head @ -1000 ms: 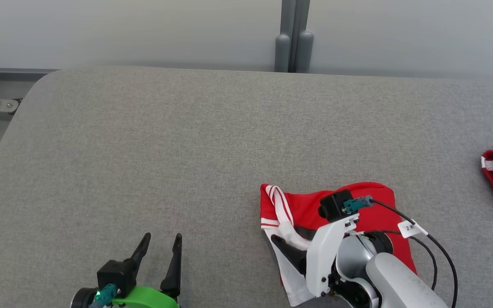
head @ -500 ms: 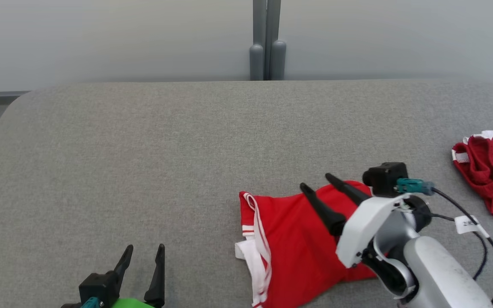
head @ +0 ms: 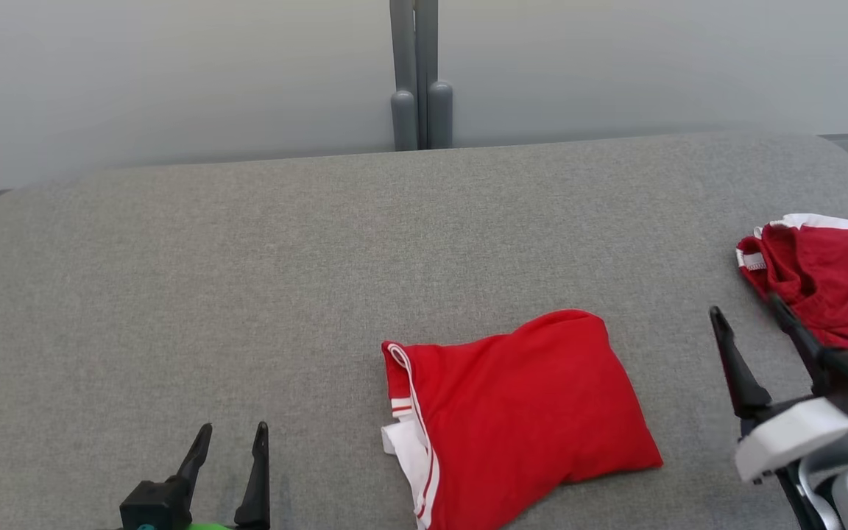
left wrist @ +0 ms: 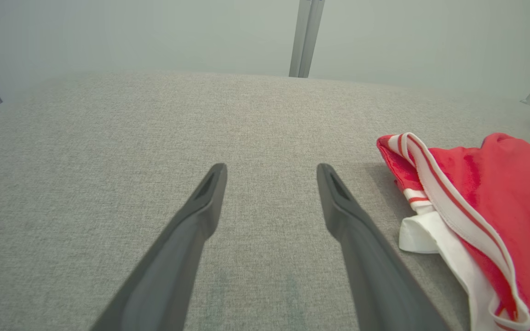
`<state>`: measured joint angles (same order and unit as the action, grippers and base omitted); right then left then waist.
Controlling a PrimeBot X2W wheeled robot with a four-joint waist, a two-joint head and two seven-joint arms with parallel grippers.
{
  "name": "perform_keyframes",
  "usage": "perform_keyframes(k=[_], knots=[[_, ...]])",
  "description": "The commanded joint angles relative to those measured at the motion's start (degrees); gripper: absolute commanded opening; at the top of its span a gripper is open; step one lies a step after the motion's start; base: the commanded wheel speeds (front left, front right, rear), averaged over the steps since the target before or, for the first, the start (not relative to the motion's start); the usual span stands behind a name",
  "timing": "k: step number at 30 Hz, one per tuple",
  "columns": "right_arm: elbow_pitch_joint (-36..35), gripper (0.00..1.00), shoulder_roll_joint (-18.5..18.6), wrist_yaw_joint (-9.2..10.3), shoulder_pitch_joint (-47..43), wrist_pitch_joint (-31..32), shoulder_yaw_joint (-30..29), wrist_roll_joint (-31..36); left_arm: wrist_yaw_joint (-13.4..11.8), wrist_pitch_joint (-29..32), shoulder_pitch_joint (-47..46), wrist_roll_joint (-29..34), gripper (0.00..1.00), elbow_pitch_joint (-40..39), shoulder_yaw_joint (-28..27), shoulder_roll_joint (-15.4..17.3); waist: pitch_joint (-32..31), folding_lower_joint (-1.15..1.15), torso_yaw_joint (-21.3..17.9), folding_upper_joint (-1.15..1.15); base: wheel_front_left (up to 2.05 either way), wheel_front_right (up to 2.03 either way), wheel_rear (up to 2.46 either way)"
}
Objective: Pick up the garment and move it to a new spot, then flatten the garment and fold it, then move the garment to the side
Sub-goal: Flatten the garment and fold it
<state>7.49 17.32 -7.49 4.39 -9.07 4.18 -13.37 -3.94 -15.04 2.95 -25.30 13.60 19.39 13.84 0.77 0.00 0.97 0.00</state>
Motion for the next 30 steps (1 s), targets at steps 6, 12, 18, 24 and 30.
perform_keyframes(k=[6,12,18,24,30], knots=[[5.7,1.0,-1.6,0.02,-5.2,-5.7,-6.1,5.8,1.3,-0.2,1.8,2.0,1.0,0.2,-2.3,-1.4,-0.9,0.0,-0.4,0.0,0.0,0.0,0.0],[3.5,1.0,-4.5,0.02,-8.2,-6.1,-12.0,10.8,2.6,-0.2,3.0,4.3,1.0,0.5,-4.9,-3.1,-1.1,0.0,-1.0,0.0,0.0,0.0,0.0],[1.8,0.42,-7.4,0.02,-7.8,-6.2,-11.6,12.1,4.4,-0.2,2.6,6.6,1.0,0.9,-6.9,-4.8,-0.7,0.0,-0.7,0.0,0.0,0.0,0.0],[4.4,0.0,-8.3,0.03,-1.1,-6.2,-1.7,12.2,5.2,-0.2,0.1,8.7,1.0,-0.9,-7.4,-7.1,3.2,0.0,0.8,0.0,0.0,0.0,0.0],[11.1,0.0,-10.4,0.03,7.7,-6.1,7.1,14.0,6.4,-0.2,-2.6,10.5,1.0,-1.5,-6.2,-8.9,8.1,0.0,2.9,0.0,0.0,0.0,0.0]])
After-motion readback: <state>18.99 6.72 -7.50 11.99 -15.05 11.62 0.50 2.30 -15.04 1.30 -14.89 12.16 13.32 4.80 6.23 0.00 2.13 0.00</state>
